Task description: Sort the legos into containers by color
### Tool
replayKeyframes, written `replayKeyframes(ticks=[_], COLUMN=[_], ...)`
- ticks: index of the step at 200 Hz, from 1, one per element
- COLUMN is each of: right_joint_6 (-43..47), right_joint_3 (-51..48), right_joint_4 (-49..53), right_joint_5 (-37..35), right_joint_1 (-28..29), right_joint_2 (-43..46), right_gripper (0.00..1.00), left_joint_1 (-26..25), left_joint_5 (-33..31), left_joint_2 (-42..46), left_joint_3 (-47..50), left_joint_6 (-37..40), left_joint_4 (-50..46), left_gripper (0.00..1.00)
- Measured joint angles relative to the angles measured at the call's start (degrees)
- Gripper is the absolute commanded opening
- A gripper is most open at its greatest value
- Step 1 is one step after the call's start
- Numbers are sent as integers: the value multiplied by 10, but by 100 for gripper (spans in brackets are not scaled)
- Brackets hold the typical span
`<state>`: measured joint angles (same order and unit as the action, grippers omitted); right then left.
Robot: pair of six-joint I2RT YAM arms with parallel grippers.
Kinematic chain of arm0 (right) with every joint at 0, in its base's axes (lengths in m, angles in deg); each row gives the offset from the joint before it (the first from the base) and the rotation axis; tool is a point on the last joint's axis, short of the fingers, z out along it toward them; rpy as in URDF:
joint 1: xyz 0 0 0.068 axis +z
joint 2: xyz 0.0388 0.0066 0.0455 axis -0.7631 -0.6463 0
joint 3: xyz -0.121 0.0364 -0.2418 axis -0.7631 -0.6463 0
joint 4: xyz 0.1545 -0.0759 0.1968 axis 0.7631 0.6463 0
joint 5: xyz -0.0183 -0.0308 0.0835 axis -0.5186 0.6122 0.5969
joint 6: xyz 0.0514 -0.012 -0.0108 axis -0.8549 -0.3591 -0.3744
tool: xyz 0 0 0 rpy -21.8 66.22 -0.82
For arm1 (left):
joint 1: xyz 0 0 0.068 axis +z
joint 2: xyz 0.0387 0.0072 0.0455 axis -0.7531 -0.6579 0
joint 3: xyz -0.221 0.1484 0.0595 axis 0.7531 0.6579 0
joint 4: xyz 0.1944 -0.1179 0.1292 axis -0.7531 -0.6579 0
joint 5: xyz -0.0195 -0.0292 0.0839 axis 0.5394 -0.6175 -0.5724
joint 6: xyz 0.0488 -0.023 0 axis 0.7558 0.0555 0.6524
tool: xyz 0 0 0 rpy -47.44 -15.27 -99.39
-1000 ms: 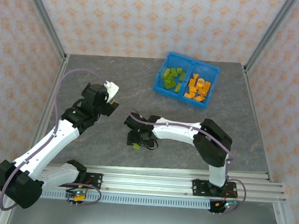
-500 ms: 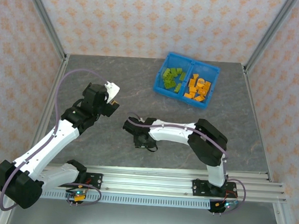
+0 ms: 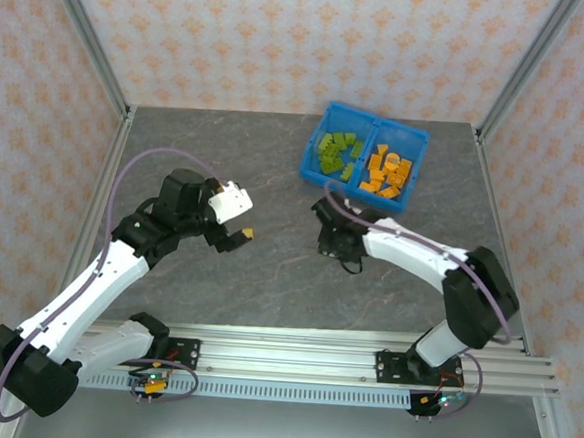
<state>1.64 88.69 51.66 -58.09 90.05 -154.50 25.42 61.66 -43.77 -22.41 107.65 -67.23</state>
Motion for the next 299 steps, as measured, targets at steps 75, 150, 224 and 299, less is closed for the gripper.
replayKeyframes(ticks=[75, 150, 224, 299], right_joint_6=[100, 143, 156, 160], right_joint_3=[219, 636, 846, 865], right_joint_4=[-1, 49, 141, 166], right_joint_5=[-31, -38, -37, -8], right_joint_1=[-71, -192, -217, -219], right_joint_2=[-52, -394, -556, -533], right_gripper=[29, 29, 45, 50], left_joint_1=[-17, -34, -36, -36], left_joint_5=[62, 35, -7, -21], left_joint_2=[2, -19, -19, -19], left_joint_3=[0, -7, -8, -8], left_joint_6=[-25, -70, -70, -74], left_joint_4=[-2, 15, 16, 16], left_gripper=[100, 100, 100, 100])
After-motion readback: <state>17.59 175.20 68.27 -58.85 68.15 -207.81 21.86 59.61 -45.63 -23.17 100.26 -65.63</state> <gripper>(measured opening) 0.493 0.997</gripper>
